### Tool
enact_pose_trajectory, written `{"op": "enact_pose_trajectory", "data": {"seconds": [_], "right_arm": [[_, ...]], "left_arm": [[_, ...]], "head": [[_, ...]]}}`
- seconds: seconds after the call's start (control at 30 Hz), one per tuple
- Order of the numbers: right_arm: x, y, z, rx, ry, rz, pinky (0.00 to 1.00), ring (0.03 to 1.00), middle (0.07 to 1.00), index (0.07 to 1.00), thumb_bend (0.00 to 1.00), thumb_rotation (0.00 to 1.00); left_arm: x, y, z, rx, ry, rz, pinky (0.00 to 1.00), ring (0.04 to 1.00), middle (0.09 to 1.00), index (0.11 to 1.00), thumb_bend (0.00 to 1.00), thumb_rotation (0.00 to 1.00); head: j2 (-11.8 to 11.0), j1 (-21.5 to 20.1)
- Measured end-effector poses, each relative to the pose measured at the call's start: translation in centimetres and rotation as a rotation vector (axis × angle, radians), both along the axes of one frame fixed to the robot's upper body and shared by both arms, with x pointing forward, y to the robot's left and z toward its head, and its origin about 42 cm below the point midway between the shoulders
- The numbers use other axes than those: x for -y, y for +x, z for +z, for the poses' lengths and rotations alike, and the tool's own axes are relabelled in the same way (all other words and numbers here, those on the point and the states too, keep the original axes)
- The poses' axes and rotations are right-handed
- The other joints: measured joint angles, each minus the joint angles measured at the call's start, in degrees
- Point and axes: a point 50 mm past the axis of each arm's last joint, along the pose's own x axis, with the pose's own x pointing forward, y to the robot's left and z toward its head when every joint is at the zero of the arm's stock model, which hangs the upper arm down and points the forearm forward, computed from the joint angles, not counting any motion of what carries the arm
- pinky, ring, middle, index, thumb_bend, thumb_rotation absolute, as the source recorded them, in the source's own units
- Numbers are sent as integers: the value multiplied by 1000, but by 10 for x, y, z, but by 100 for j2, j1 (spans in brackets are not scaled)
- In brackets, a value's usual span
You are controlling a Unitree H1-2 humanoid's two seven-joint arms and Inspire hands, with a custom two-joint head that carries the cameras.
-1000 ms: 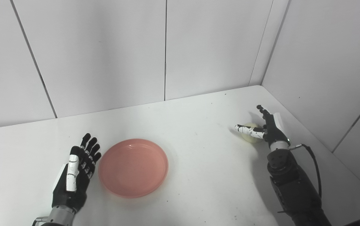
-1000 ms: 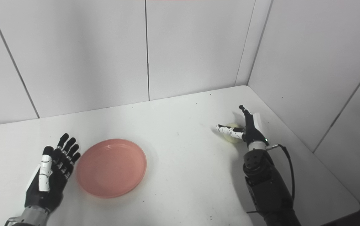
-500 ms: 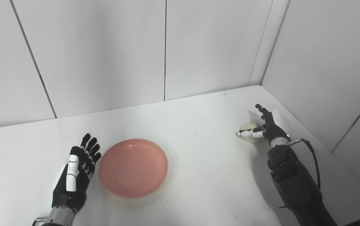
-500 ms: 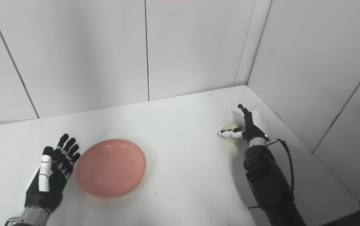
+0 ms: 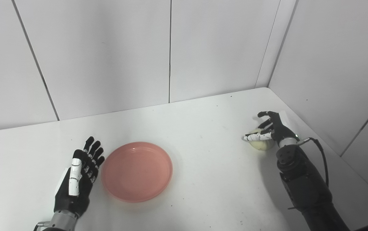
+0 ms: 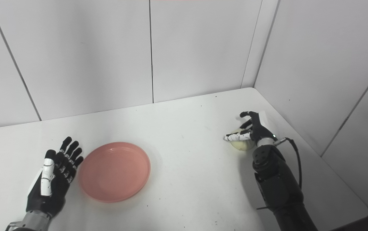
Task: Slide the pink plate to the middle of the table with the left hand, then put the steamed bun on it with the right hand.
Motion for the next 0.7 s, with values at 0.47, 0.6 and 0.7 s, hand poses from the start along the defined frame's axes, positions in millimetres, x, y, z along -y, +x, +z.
{"op": "enact_pose_trajectory", "data": {"seconds": [0.47, 0.6, 0.7], "right_arm": [[-9, -5, -10, 149, 65, -124, 394, 426, 479, 509, 519, 0], [-8, -5, -12, 194, 74, -125, 383, 431, 475, 506, 518, 0], [-7, -5, -11, 227, 88, -127, 366, 432, 474, 493, 519, 0]], "left_arm": [[1, 0, 0, 1, 3, -2, 1000, 1000, 1000, 998, 677, 1000], [1, 0, 0, 1, 3, -3, 1000, 1000, 1000, 1000, 674, 1000], [1, 0, 0, 1, 3, -3, 1000, 1000, 1000, 1000, 667, 1000]], "head": [[9, 26], [18, 53], [26, 62]]}}
